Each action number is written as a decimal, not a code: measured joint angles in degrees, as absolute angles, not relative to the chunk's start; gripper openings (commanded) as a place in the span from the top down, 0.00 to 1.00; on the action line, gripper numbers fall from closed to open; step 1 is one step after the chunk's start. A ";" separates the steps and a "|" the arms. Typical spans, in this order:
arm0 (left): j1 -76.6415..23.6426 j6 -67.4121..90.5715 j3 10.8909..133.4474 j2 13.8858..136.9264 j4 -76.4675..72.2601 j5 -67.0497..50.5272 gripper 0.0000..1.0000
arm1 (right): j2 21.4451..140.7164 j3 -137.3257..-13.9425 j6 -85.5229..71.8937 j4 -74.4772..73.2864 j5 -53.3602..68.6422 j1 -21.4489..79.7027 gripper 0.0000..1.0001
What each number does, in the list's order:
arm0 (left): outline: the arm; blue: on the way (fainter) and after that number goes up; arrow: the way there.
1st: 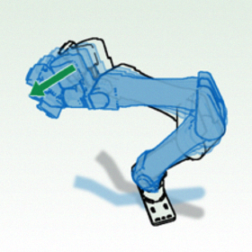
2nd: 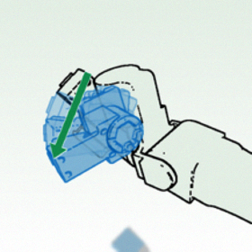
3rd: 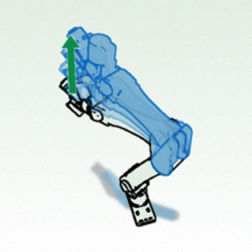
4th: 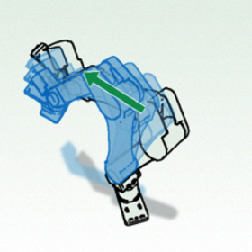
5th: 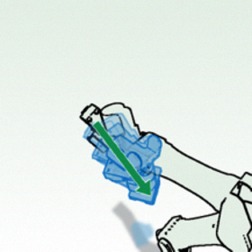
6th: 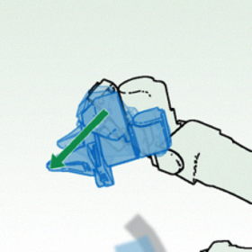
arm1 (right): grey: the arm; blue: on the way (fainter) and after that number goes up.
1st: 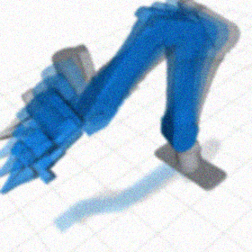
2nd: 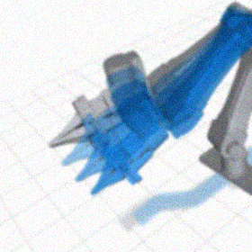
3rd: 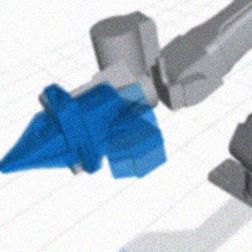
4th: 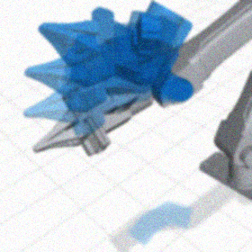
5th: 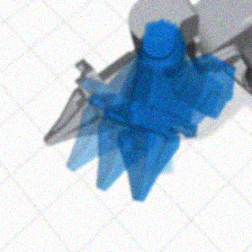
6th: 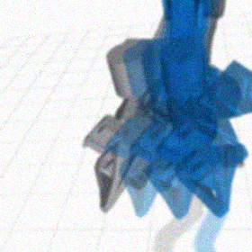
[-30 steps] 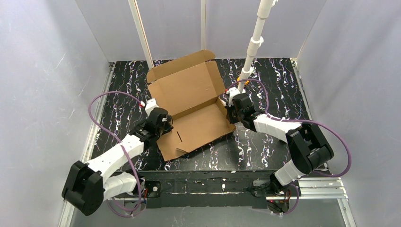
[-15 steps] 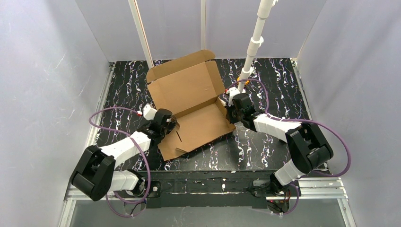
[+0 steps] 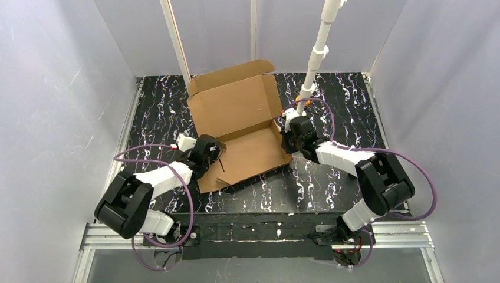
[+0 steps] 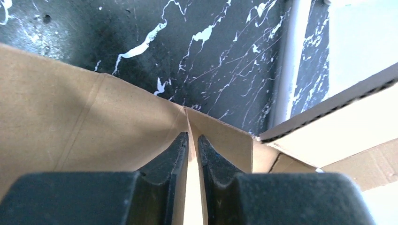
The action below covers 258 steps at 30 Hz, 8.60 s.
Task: Fold the paper box
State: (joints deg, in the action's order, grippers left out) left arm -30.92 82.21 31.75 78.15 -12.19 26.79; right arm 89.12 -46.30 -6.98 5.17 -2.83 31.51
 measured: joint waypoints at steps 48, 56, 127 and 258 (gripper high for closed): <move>-25.67 43.97 29.02 36.25 30.55 10.59 0.27 | 90.50 -47.16 -7.31 5.72 -3.25 31.53 0.96; -18.00 47.29 22.04 39.46 17.58 5.10 0.71 | 90.50 -47.18 -7.31 5.74 -3.20 31.53 0.96; -15.09 67.18 5.87 32.34 -24.40 -15.92 0.24 | 92.29 -48.36 -6.92 6.22 -1.93 31.46 0.98; -36.75 55.02 58.89 90.78 38.68 18.83 0.91 | 93.73 -49.50 -6.04 5.74 -1.21 33.61 0.99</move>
